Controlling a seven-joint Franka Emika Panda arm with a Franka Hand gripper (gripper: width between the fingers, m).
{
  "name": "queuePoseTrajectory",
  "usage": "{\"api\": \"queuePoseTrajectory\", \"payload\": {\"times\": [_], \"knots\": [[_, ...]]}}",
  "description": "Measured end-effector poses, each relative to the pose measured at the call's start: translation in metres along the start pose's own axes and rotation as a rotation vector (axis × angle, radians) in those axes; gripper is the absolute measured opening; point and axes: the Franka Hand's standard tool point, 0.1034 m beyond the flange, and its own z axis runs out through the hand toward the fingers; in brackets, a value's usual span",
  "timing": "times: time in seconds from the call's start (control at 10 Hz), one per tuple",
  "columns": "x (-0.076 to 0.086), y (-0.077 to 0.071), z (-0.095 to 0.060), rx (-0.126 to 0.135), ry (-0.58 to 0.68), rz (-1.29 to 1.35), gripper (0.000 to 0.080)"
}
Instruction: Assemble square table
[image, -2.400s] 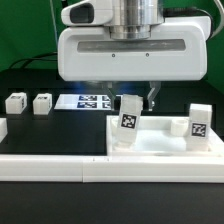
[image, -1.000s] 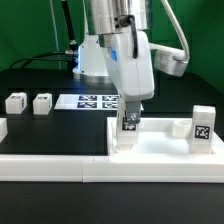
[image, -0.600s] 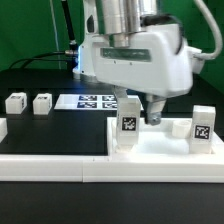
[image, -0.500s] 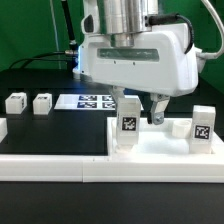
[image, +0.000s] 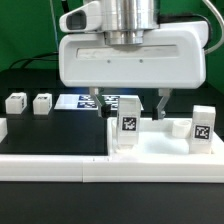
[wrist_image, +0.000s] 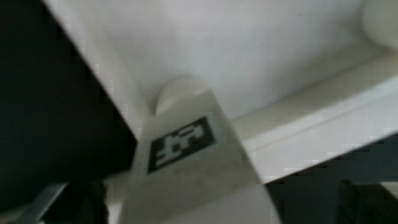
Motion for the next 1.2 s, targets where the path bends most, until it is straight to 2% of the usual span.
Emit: {"api": "queuePoseTrajectory", "payload": {"times": [0.3,0.5,0.8,1.0,1.1,1.2], "knots": [[-0.001,0.0,0.001,-0.001,0.0,-0.038,0.0634],[-0.001,0.003,0.001,-0.006,0.0,-0.036,0.0297],[-0.001,0.007,0.002,-0.005,0.0,0.242,0.0297],[0.001,0.01,0.003,0.0,-0.003,0.599,0.0297],[0.0,0.011,0.003,0.007,-0.02,0.785,0.0297],[0.0,0.012,0.004,0.027,-0.044,0.964,0.0297]]}}
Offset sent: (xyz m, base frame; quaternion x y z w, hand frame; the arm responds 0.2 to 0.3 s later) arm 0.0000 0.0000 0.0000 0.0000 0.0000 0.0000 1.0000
